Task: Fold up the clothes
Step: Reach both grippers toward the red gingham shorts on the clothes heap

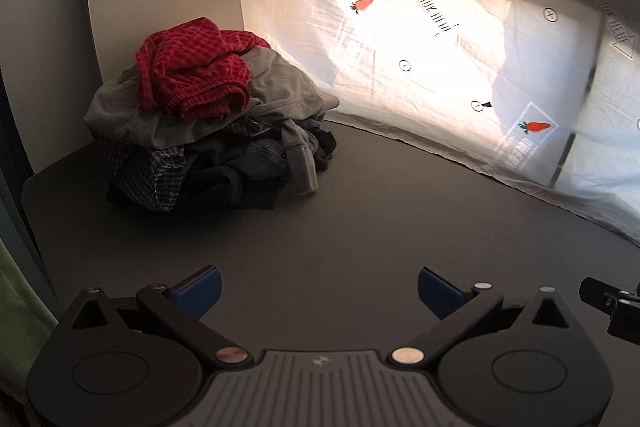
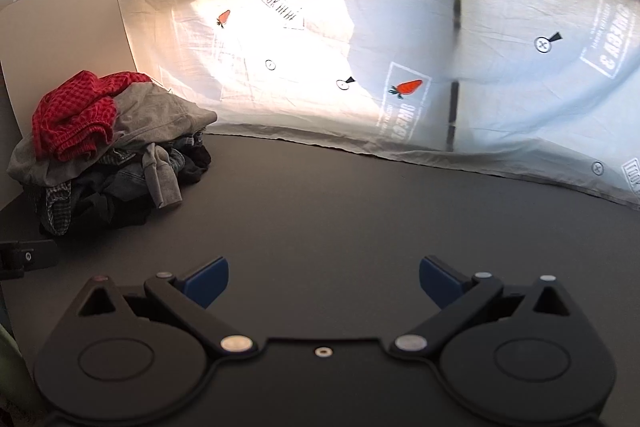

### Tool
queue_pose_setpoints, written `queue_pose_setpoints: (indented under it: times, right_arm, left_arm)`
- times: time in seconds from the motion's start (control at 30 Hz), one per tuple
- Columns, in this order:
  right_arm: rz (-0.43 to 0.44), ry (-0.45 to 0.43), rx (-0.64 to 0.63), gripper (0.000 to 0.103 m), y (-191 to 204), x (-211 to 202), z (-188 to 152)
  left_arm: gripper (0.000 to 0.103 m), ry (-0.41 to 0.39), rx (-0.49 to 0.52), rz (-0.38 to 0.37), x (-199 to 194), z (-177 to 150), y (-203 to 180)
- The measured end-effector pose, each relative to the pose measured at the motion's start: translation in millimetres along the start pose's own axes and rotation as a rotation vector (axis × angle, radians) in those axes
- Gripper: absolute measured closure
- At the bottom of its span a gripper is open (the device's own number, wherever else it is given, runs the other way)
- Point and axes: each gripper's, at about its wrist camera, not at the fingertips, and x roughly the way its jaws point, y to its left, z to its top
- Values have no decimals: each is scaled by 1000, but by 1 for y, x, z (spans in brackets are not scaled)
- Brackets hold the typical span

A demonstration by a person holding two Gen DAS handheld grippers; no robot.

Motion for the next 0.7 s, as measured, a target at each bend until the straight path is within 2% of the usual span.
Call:
queue_pose_setpoints:
  times: [0.17, 0.27, 0.4, 0.43, 0.47, 0.5, 0.57, 0.7]
  right_arm:
    - [43, -7, -13, 1, 61, 65, 41]
    - [114, -15, 6, 4, 102, 103, 70]
    - [247, -8, 9, 19, 164, 157, 111]
    - [286, -5, 8, 28, 180, 170, 120]
    - [330, 0, 8, 37, 195, 181, 128]
    - [375, 6, 8, 42, 210, 193, 135]
    - [462, 19, 10, 56, 240, 216, 150]
    - [634, 115, 167, 58, 276, 260, 165]
  left_arm:
    - [0, 28, -49, 7, 69, 45, 52]
    - [0, 23, -103, 20, 109, 77, 89]
    - [4, -12, -165, 65, 159, 114, 138]
    - [7, -21, -184, 81, 170, 121, 150]
    - [16, -28, -201, 90, 179, 127, 160]
    - [23, -32, -216, 94, 188, 132, 171]
    - [32, -39, -245, 93, 205, 140, 190]
    - [35, -23, -273, 31, 226, 147, 211]
